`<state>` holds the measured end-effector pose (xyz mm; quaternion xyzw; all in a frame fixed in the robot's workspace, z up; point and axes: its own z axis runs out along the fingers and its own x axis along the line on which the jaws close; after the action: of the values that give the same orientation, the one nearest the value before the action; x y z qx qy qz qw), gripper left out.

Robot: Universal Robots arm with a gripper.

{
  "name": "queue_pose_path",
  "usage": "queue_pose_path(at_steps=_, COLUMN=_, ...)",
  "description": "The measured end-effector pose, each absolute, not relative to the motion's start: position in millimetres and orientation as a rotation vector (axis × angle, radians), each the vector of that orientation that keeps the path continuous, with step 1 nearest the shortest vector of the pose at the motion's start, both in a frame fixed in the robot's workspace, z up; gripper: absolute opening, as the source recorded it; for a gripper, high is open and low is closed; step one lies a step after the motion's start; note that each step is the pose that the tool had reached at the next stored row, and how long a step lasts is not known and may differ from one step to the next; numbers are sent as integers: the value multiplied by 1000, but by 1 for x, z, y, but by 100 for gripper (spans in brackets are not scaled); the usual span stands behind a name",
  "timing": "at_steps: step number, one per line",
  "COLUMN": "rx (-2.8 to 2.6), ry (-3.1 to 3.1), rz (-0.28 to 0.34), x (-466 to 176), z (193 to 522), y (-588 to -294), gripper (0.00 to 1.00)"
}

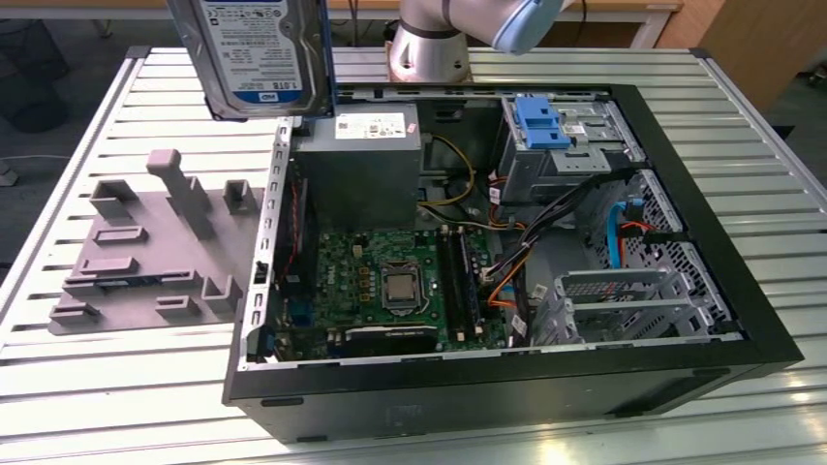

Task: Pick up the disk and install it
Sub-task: 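Pick up the disk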

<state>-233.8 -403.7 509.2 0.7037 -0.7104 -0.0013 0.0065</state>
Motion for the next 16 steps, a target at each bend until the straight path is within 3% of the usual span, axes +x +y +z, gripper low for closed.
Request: queue_pose_path(at_steps=16, rx=2202, ry=-2223, rz=-4, x=-211, z=509, y=-404, gripper=36)
